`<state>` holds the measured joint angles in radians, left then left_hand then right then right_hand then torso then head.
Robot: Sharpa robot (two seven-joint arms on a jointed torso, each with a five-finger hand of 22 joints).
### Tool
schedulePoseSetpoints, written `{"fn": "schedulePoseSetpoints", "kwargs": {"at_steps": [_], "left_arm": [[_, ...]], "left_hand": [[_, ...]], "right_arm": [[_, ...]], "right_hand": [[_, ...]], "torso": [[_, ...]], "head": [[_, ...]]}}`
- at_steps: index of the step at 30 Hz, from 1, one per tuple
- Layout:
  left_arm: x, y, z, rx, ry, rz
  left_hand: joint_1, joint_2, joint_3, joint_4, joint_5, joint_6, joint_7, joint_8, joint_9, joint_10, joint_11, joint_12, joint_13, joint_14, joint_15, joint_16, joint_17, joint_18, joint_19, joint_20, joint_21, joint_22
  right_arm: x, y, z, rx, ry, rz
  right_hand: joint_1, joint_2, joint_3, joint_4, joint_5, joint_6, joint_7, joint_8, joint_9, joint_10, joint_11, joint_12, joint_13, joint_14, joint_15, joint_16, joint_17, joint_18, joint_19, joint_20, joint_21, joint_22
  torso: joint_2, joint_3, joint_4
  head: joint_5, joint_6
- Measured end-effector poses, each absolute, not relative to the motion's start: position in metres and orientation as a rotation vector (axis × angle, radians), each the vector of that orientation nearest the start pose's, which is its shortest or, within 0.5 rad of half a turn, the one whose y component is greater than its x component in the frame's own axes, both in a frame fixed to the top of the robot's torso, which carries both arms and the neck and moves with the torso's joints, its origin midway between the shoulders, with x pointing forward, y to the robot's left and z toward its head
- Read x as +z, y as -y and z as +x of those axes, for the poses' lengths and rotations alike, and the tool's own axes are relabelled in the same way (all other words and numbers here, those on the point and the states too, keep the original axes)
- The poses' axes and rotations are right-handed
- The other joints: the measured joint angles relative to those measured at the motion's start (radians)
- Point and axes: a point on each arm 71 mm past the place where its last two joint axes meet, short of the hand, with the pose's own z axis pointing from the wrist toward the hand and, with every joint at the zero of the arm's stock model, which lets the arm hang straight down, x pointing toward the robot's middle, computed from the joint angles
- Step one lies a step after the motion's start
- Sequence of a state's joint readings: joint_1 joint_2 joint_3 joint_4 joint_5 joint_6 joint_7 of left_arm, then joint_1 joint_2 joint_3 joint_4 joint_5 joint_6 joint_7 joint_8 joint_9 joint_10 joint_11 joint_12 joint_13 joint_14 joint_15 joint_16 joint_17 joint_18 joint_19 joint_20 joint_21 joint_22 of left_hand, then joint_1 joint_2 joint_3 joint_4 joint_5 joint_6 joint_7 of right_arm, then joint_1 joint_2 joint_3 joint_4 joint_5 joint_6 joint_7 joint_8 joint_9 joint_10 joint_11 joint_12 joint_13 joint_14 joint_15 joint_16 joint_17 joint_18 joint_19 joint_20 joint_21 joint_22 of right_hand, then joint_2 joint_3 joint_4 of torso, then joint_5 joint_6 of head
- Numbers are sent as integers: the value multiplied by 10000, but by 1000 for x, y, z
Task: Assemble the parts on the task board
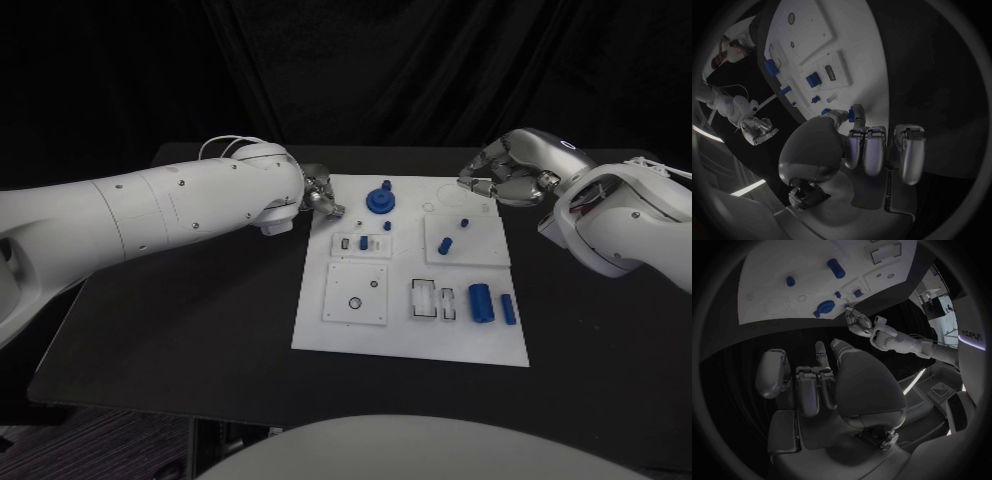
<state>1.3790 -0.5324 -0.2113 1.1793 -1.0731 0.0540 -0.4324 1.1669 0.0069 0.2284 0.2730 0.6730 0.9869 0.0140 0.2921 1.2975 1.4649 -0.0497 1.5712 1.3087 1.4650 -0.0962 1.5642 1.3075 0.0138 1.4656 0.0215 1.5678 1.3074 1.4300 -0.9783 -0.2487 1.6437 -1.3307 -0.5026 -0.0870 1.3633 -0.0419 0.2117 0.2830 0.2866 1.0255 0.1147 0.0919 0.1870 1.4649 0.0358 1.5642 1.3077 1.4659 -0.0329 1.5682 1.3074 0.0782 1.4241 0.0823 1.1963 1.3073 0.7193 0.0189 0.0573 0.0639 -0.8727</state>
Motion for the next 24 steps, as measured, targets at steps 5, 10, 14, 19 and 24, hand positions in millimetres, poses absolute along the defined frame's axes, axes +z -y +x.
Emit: {"fn": "schedulePoseSetpoints", "kwargs": {"at_steps": [5,10,14,19,24], "left_arm": [[-198,-163,541,-3758,-21592,-832],[-197,-164,529,-4111,-21571,-816],[-197,-164,519,-4458,-21683,-954],[-196,-164,507,-4754,-21818,-1061],[-195,-165,500,-4877,-21873,-1149]], "left_hand": [[-13,-94,84,-1,0,33,-32,0,19,0,0,0,0,0,0,0,0,1,0,0,0,0],[-119,-200,225,33,-54,105,-35,0,28,23,-23,0,0,0,0,0,0,0,38,-38,0,0],[-80,-239,290,42,-185,104,-34,0,28,38,-38,0,0,38,-38,0,0,1,38,-38,0,0],[-144,-304,332,84,-392,104,-34,0,28,38,-37,0,0,38,-38,0,-1,0,-1,-76,0,0],[-184,-344,428,125,-769,140,1,0,27,38,-38,0,0,38,-38,0,0,0,-1,-76,0,0]], "right_arm": [[-135,241,473,6280,-15147,-767],[-135,242,473,6231,-15172,-731],[-135,243,473,6208,-15187,-713],[-135,243,473,6193,-15200,-700],[-135,243,473,6179,-15209,-688]], "right_hand": [[0,0,25,25,0,0,0,0,0,0,0,0,-1,0,0,0,0,0,0,0,0,0],[0,0,25,25,-1,0,0,0,1,0,0,0,-1,0,0,0,0,1,0,0,0,2],[0,0,25,25,-1,0,0,0,1,0,0,1,-2,0,0,0,0,0,0,0,0,8],[0,0,53,-3,-1,0,0,0,2,0,0,1,-2,0,0,0,0,0,0,0,-56,7],[0,0,53,-3,-1,0,0,0,2,0,0,1,-2,0,0,0,0,0,0,0,-56,7]], "torso": [[1,0,4],[-1,-1,5],[-4,-2,5],[-6,-3,12],[-12,-3,28]], "head": [[-13,0],[-7,0],[3,0],[6,0],[-14,0]]}}
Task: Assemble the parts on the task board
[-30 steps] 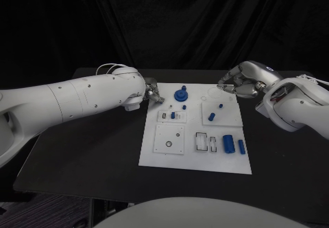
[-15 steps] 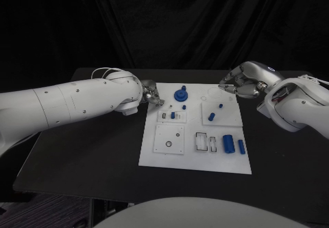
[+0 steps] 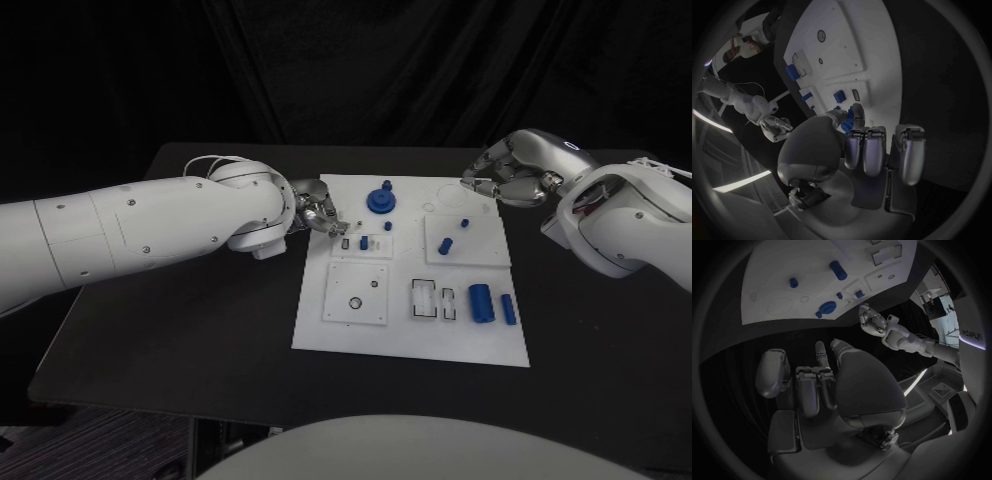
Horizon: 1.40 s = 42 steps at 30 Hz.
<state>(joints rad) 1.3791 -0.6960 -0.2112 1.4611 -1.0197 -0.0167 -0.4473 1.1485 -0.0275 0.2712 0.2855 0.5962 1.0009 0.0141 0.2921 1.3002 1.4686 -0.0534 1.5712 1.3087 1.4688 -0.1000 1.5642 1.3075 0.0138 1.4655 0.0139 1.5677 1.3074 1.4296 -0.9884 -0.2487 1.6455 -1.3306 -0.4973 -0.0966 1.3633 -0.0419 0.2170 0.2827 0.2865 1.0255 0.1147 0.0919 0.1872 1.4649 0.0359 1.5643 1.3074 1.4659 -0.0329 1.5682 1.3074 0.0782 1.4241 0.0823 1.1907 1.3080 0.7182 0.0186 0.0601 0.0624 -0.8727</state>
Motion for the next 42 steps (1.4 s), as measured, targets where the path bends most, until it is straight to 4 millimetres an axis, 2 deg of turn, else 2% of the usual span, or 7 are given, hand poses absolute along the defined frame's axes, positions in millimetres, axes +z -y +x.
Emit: {"fn": "schedulePoseSetpoints", "kwargs": {"at_steps": [9,18,42], "left_arm": [[-195,-164,497,-4907,-21851,-1261],[-202,-163,495,-4879,-21822,-1381],[-213,-164,492,-4769,-21858,-1329]], "left_hand": [[-111,35,27,27,-345,0,0,0,-1,0,0,0,0,0,0,0,0,0,0,0,0,0],[-120,45,27,27,-386,-1,0,0,-1,-1,0,0,0,0,0,0,0,0,0,1,0,0],[-200,124,54,55,-473,-3,2,-46,-37,-1,1,0,0,-1,0,0,0,0,0,2,0,0]], "right_arm": [[-135,243,472,6169,-15227,-672],[-135,243,472,6167,-15245,-661],[-136,243,472,6146,-15294,-655]], "right_hand": [[86,1,23,-23,35,0,0,0,-8,0,0,0,0,0,0,0,0,1,0,0,0,-1],[98,10,29,-29,78,0,0,0,-7,0,0,0,-1,0,0,0,0,1,0,0,0,-2],[240,-55,182,-71,352,0,0,0,-21,0,0,-43,7,0,0,0,0,1,-36,36,0,-4]], "torso": [[-4,1,-6],[1,7,-29],[12,-3,-32]], "head": [[58,0],[66,0],[55,0]]}}
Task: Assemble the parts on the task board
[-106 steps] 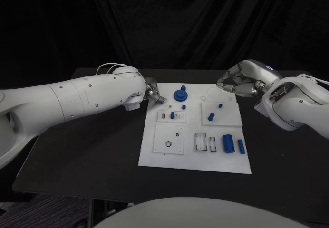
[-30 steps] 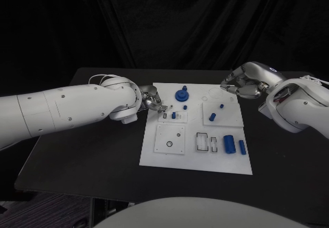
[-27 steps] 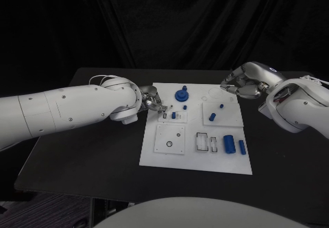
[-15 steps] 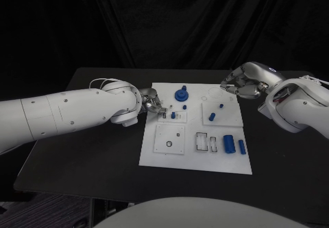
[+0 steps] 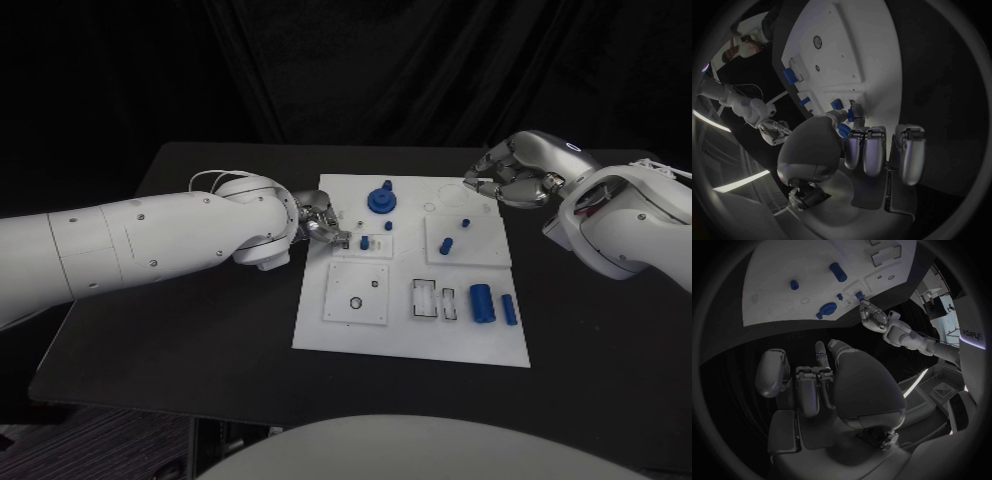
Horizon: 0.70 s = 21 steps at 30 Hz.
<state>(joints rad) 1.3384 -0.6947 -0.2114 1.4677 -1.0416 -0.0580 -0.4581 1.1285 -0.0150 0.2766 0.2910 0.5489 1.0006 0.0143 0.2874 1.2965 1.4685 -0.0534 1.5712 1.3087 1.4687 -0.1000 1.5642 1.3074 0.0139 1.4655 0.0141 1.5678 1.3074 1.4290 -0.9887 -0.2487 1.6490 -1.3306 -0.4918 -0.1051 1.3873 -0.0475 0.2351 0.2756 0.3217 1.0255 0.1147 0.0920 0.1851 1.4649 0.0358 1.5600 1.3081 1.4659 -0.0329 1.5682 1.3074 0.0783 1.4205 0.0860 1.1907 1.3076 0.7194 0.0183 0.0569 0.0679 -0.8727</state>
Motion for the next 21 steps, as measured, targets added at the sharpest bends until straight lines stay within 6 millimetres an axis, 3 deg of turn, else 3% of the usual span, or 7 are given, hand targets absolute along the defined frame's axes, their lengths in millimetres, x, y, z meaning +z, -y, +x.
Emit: {"fn": "schedulePoseSetpoints", "kwargs": {"at_steps": [21], "left_arm": [[-216,-161,489,-4839,-21937,-1269]], "left_hand": [[0,0,27,-28,-37,-1,1,0,0,0,0,0,0,0,0,0,0,0,0,0,0,0]], "right_arm": [[-137,243,472,6103,-15362,-629]], "right_hand": [[40,40,40,-40,146,0,0,-40,-2,0,0,0,-2,0,0,0,0,0,0,0,-38,-1]], "torso": [[-9,3,5]], "head": [[4,0]]}}
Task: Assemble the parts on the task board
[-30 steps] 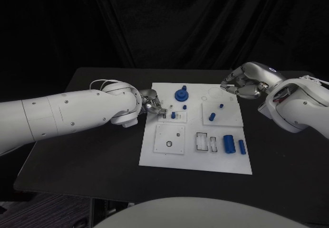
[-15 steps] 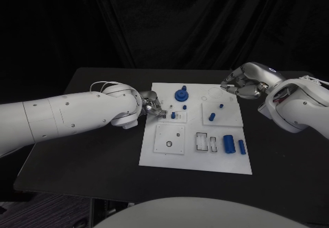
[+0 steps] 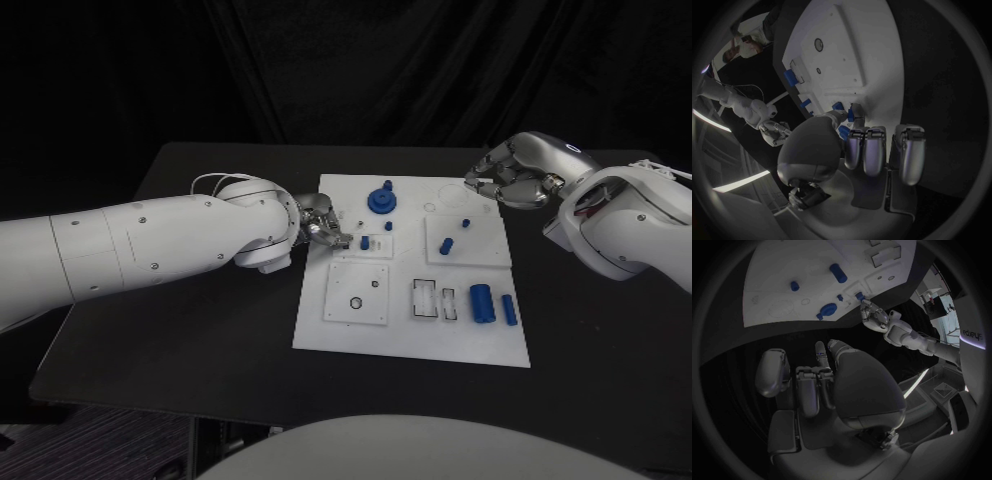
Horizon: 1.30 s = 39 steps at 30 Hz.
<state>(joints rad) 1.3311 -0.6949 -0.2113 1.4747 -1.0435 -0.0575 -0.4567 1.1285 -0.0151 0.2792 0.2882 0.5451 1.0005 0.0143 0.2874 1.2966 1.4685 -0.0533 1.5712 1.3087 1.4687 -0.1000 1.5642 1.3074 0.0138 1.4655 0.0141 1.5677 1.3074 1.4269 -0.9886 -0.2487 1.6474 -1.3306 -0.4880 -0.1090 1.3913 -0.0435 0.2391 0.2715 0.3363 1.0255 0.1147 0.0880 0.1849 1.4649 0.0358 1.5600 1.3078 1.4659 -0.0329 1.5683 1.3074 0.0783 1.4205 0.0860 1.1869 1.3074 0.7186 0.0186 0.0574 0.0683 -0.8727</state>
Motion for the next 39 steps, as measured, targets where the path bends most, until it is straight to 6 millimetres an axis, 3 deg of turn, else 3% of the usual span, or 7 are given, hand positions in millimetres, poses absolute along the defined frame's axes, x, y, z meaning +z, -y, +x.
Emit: {"fn": "schedulePoseSetpoints", "kwargs": {"at_steps": [13,19,23,25,27,32,39], "left_arm": [[-218,-161,488,-4846,-22004,-1238],[-219,-162,489,-4821,-22007,-1264],[-220,-163,489,-4801,-22023,-1282],[-220,-163,489,-4798,-22029,-1283],[-220,-163,489,-4794,-22037,-1280],[-220,-163,490,-4778,-22058,-1281],[-220,-164,490,-4772,-22078,-1280]], "left_hand": [[0,0,0,0,0,0,0,1,-5,0,0,0,0,0,0,0,0,0,0,0,0,0],[-70,-37,-1,0,-349,0,0,-72,-26,0,0,0,0,0,0,0,0,0,0,0,0,0],[-255,11,-43,-36,-1137,38,34,-124,-59,0,0,0,0,0,0,0,0,0,-1,0,0,0],[-426,57,-220,-15,-1796,40,33,-173,-64,0,0,0,0,0,0,0,0,0,0,1,0,0],[-489,12,-312,1,-2090,43,33,-185,-76,0,0,0,0,0,0,0,0,0,0,0,0,0],[-1144,50,-1004,4,-3535,108,72,-313,-140,-37,38,0,0,-37,37,0,0,0,6,54,0,0],[-1791,215,-1659,28,-4421,56,126,-429,-188,-4,71,0,0,-37,37,0,0,0,2,75,0,0]], "right_arm": [[-138,243,472,6079,-15407,-619],[-138,244,472,6063,-15429,-612],[-138,244,472,6049,-15447,-604],[-138,244,472,6042,-15458,-601],[-138,244,472,6037,-15468,-600],[-139,244,472,6027,-15500,-601],[-139,244,472,6007,-15546,-598]], "right_hand": [[38,-38,0,0,0,0,0,0,-9,0,0,0,-2,0,0,0,0,0,0,0,0,-1],[38,-38,0,0,0,0,0,0,-9,0,0,0,-2,0,0,0,0,0,0,0,0,-1],[38,-38,-1,0,0,0,0,0,-9,0,0,0,-2,0,0,0,0,0,0,0,0,-1],[38,-38,28,28,40,0,0,0,-8,0,0,0,-3,0,0,0,0,0,-35,-36,0,-1],[37,-38,28,28,40,0,0,0,-9,0,0,0,-3,0,0,0,0,1,-36,-36,0,-1],[38,-38,28,28,40,0,0,0,-8,0,0,1,-4,0,0,0,0,1,-36,-36,0,-1],[37,-39,27,28,40,0,0,0,-8,0,0,1,-4,0,0,0,0,0,-36,-36,0,6]], "torso": [[5,-5,1],[5,-5,2],[6,-5,2],[8,-4,2],[9,-5,2],[7,-1,2],[7,1,-4]], "head": [[11,0],[11,0],[9,0],[5,0],[9,0],[17,0],[26,0]]}}
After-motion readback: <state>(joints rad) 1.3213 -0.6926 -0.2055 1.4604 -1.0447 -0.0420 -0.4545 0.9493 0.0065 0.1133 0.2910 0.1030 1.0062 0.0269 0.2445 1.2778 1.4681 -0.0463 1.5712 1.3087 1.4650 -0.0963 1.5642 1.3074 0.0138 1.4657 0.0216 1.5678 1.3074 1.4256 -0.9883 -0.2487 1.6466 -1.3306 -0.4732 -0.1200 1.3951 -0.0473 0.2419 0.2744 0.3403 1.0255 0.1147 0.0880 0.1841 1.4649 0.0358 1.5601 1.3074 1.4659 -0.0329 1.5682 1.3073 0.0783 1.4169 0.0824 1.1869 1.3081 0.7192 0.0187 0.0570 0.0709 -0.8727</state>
